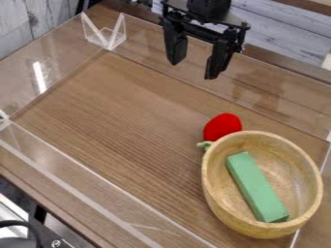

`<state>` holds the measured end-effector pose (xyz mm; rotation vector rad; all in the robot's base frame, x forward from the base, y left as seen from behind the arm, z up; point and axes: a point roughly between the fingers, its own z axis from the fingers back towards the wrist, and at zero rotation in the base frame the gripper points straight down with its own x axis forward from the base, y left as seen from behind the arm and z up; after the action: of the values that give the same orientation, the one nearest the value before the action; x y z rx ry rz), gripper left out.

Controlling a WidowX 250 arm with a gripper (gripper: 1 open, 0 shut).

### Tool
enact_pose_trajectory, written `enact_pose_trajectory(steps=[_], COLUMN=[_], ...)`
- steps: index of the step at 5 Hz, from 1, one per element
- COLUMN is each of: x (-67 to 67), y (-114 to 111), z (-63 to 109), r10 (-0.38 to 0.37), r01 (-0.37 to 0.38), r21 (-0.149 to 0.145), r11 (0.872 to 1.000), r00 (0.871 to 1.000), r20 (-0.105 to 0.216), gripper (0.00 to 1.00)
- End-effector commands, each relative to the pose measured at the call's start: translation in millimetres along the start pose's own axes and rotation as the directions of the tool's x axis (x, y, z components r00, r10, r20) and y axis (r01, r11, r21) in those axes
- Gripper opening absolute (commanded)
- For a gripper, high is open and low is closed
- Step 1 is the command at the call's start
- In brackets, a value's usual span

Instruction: Move the red object to the left side of the table

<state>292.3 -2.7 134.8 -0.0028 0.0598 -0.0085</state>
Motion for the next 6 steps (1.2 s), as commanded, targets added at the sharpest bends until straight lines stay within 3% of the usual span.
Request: enact_pose_trajectory(steps=[1,2,3,4,5,6], x=[-1.7,-4.6,-6.7,-5.8,-1.4,3.2], y=[-7.9,-22.2,-47.6,-70.1,-50.9,-33.5], z=[-15.9,-37.1,-55.4,-70.4,-53.9,-42.0], r10=[-0.146,-0.352,-0.522,-0.672,-0.653,-0.634], r01=[0.146,0.351,0.522,0.672,0.652,0.628], r21=[-0.007,-0.017,-0.011,-0.008,0.049,0.091], r11=[0.989,0.936,0.853,0.740,0.757,0.773], r00=[0.989,0.936,0.853,0.740,0.756,0.769], r20=[-0.022,-0.028,-0.013,0.012,0.046,0.076], gripper=[1.00,1.00,1.00,1.00,1.00,0.00])
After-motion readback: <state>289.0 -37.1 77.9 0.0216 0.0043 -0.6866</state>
